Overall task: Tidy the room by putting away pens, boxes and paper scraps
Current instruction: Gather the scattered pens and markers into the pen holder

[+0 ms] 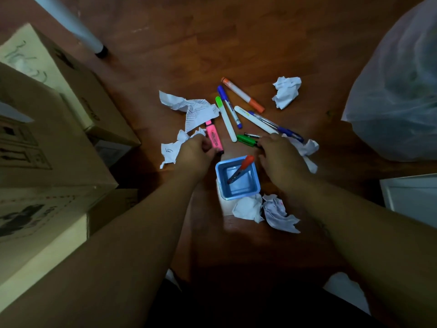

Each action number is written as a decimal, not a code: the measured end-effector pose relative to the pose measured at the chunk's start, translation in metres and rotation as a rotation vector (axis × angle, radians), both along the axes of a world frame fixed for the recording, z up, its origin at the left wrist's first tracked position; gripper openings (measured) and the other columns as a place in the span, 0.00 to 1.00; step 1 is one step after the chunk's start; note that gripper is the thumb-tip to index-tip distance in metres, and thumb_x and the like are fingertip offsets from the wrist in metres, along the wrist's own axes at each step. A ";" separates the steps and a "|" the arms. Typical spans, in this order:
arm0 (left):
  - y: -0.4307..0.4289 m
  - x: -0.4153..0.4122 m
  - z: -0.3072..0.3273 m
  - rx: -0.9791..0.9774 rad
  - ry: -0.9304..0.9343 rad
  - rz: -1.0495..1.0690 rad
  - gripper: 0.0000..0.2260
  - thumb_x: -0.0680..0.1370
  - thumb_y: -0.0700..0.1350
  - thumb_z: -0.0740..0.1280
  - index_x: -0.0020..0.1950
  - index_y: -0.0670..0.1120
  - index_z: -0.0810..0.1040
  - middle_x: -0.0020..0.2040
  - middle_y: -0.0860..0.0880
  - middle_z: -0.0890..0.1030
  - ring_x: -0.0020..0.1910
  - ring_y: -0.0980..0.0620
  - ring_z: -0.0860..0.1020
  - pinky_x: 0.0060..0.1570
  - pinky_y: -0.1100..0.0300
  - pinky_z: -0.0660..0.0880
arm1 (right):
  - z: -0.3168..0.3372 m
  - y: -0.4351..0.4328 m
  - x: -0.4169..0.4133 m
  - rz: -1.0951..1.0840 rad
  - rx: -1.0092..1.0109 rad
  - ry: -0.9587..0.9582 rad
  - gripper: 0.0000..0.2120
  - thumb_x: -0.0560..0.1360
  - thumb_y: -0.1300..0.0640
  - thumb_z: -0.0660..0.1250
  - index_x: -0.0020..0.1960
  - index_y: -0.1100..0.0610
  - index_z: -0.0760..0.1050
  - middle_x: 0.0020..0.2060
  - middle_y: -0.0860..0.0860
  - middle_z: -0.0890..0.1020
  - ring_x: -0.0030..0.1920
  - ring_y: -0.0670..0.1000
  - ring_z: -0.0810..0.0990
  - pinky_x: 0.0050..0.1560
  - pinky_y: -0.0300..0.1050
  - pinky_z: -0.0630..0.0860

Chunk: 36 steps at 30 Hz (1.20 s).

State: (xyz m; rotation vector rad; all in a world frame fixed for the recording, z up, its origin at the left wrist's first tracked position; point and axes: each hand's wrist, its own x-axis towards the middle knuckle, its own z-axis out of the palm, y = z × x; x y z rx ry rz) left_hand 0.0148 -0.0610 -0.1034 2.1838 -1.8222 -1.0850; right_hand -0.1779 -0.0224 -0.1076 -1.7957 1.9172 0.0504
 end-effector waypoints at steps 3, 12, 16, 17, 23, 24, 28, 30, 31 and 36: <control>-0.014 -0.008 -0.004 -0.006 -0.041 -0.006 0.13 0.75 0.51 0.72 0.53 0.44 0.77 0.50 0.46 0.82 0.49 0.47 0.79 0.51 0.50 0.78 | -0.007 -0.005 -0.002 -0.002 -0.021 -0.006 0.18 0.78 0.61 0.64 0.68 0.57 0.70 0.64 0.57 0.74 0.64 0.58 0.74 0.64 0.51 0.70; -0.033 -0.021 -0.015 0.064 -0.133 0.080 0.17 0.74 0.51 0.73 0.56 0.41 0.79 0.50 0.42 0.83 0.48 0.43 0.82 0.48 0.49 0.80 | -0.025 -0.012 0.002 -0.003 0.068 0.013 0.19 0.78 0.64 0.62 0.68 0.58 0.71 0.65 0.59 0.74 0.65 0.59 0.73 0.65 0.51 0.69; -0.036 -0.023 -0.010 0.163 -0.067 0.116 0.14 0.71 0.47 0.76 0.51 0.39 0.82 0.47 0.41 0.84 0.46 0.43 0.83 0.49 0.48 0.81 | -0.023 -0.008 -0.003 -0.061 0.152 -0.142 0.18 0.77 0.64 0.62 0.67 0.60 0.72 0.62 0.60 0.75 0.61 0.61 0.75 0.60 0.52 0.73; -0.037 -0.022 -0.009 0.186 -0.077 0.103 0.15 0.71 0.47 0.77 0.51 0.39 0.81 0.48 0.41 0.83 0.47 0.43 0.83 0.50 0.48 0.81 | -0.020 -0.008 -0.005 -0.106 0.153 -0.196 0.16 0.77 0.64 0.63 0.64 0.62 0.73 0.59 0.61 0.77 0.59 0.62 0.77 0.55 0.50 0.74; -0.031 -0.020 0.003 0.177 -0.028 0.081 0.18 0.72 0.41 0.75 0.61 0.42 0.79 0.54 0.40 0.82 0.52 0.41 0.81 0.54 0.48 0.79 | 0.020 -0.015 -0.014 -0.436 0.112 -0.591 0.09 0.73 0.63 0.70 0.52 0.60 0.75 0.39 0.50 0.77 0.41 0.50 0.75 0.43 0.42 0.69; -0.030 -0.018 0.005 0.172 0.019 0.110 0.17 0.73 0.41 0.74 0.61 0.42 0.79 0.54 0.41 0.82 0.51 0.42 0.81 0.52 0.50 0.80 | 0.025 -0.017 -0.015 -0.486 0.107 -0.676 0.09 0.73 0.64 0.69 0.51 0.58 0.74 0.37 0.49 0.76 0.39 0.48 0.74 0.42 0.43 0.70; -0.020 -0.015 0.025 0.127 0.203 0.202 0.07 0.74 0.41 0.73 0.50 0.45 0.78 0.41 0.49 0.79 0.36 0.55 0.76 0.31 0.65 0.72 | 0.048 -0.011 -0.017 -0.594 0.066 -0.864 0.08 0.74 0.64 0.68 0.51 0.56 0.74 0.37 0.47 0.76 0.37 0.43 0.75 0.36 0.35 0.72; -0.017 -0.012 0.035 0.084 0.281 0.234 0.07 0.74 0.41 0.74 0.46 0.46 0.77 0.40 0.48 0.80 0.35 0.53 0.77 0.32 0.63 0.73 | 0.060 -0.007 -0.016 -0.615 0.007 -0.923 0.07 0.74 0.64 0.68 0.47 0.54 0.74 0.37 0.48 0.78 0.38 0.43 0.77 0.37 0.35 0.75; -0.014 -0.010 0.042 0.056 0.335 0.250 0.07 0.73 0.40 0.75 0.44 0.46 0.77 0.40 0.47 0.80 0.36 0.52 0.78 0.35 0.60 0.75 | 0.065 -0.004 -0.016 -0.626 -0.021 -0.951 0.07 0.74 0.64 0.68 0.46 0.54 0.74 0.37 0.48 0.78 0.39 0.45 0.78 0.41 0.38 0.78; 0.006 -0.009 0.074 0.010 0.644 0.219 0.09 0.74 0.32 0.71 0.46 0.44 0.75 0.40 0.43 0.83 0.40 0.49 0.84 0.42 0.57 0.81 | 0.085 0.010 -0.009 -0.662 -0.045 -1.108 0.07 0.74 0.65 0.68 0.47 0.55 0.74 0.41 0.53 0.79 0.46 0.52 0.81 0.49 0.48 0.81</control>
